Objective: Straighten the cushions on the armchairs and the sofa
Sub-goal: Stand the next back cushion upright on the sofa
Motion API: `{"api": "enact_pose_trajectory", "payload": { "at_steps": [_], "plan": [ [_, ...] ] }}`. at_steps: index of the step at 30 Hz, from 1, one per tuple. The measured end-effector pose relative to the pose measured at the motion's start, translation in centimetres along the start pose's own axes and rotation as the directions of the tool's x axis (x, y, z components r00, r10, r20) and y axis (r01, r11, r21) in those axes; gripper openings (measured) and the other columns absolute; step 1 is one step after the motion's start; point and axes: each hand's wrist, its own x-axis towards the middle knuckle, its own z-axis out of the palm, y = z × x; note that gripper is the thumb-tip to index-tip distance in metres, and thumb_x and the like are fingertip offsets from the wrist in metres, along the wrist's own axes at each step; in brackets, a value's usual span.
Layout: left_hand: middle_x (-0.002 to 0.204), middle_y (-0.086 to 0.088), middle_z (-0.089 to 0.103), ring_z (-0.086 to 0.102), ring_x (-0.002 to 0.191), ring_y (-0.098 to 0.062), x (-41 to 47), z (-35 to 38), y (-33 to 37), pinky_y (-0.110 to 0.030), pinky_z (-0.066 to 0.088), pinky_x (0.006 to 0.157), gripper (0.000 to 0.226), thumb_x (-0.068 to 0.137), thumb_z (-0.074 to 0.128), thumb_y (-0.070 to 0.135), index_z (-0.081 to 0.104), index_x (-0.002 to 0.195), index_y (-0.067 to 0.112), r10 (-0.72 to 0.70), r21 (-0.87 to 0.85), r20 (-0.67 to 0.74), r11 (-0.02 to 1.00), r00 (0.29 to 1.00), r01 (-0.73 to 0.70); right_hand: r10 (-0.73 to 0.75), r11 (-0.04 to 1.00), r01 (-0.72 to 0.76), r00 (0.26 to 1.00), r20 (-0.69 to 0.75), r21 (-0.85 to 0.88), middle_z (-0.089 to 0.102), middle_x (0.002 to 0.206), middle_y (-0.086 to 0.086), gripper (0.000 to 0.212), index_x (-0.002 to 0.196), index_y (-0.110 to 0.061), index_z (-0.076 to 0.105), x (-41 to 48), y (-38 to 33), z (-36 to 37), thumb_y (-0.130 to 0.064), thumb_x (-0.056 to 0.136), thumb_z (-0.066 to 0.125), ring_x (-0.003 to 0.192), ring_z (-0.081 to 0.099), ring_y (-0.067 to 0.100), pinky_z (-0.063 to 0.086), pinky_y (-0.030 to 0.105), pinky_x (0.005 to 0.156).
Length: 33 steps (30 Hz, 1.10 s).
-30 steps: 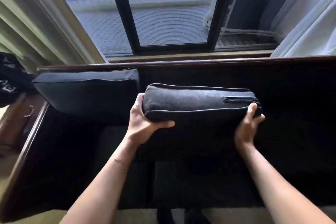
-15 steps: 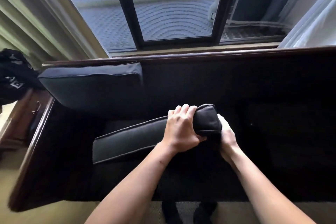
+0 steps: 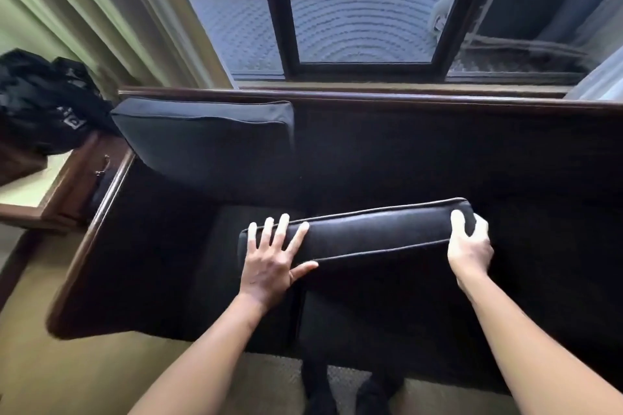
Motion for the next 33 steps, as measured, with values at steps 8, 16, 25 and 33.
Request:
{"api": "enact_pose_trajectory", "payload": {
  "at_steps": [8,16,25,33],
  "plan": [
    [0.167,-0.017,0.043,0.048,0.15,-0.034,-0.8,-0.7,-1.8,-0.031,0.039,0.117,0.076,0.104,0.065,0.042,0.031,0.168,0.017,-0.66,-0.705,0.232,0.393,0.715,0.591,0.012,0.981,0.024,0.983,-0.185,0.194,0.066,0.119,-0.002,0.046,0.132,-0.027,0.06,-0.3,-1.4,2.1,-0.051,0.092,0.06,0.107,0.06,0.019,0.046,0.031,0.095],
    [0.127,0.002,0.076,0.071,0.119,-0.017,3.6,-0.8,-1.4,-0.039,0.055,0.11,0.06,0.088,0.082,0.047,0.068,0.14,0.019,-0.825,-0.829,0.358,-0.066,0.437,0.555,0.018,0.923,0.052,0.984,-0.178,0.382,0.066,0.109,-0.009,0.043,0.122,-0.022,0.064,1.2,-1.5,2.3,-0.046,0.088,0.069,0.106,0.063,0.012,0.043,0.013,0.081],
    [0.11,0.01,0.077,0.074,0.111,-0.017,12.0,-2.4,-0.5,-0.03,0.056,0.101,0.047,0.086,0.08,0.035,0.076,0.13,0.018,-0.843,-0.852,0.303,-0.03,0.445,0.523,-0.072,0.927,0.114,0.989,-0.13,0.358,0.068,0.122,-0.007,0.044,0.132,-0.026,0.063,5.9,-2.9,-0.2,-0.039,0.089,0.067,0.118,0.063,0.014,0.045,0.024,0.099],
    [0.127,0.006,0.077,0.069,0.123,-0.017,23.0,-2.6,1.0,-0.041,0.051,0.114,0.06,0.078,0.077,0.048,0.075,0.133,0.024,-0.815,-0.853,0.291,0.016,0.502,0.521,-0.179,0.964,0.2,0.976,-0.127,0.174,0.054,0.151,-0.009,0.062,0.148,-0.036,0.049,13.5,-8.5,-3.2,-0.05,0.09,0.063,0.14,0.047,0.015,0.034,0.034,0.118]
  ]
}}
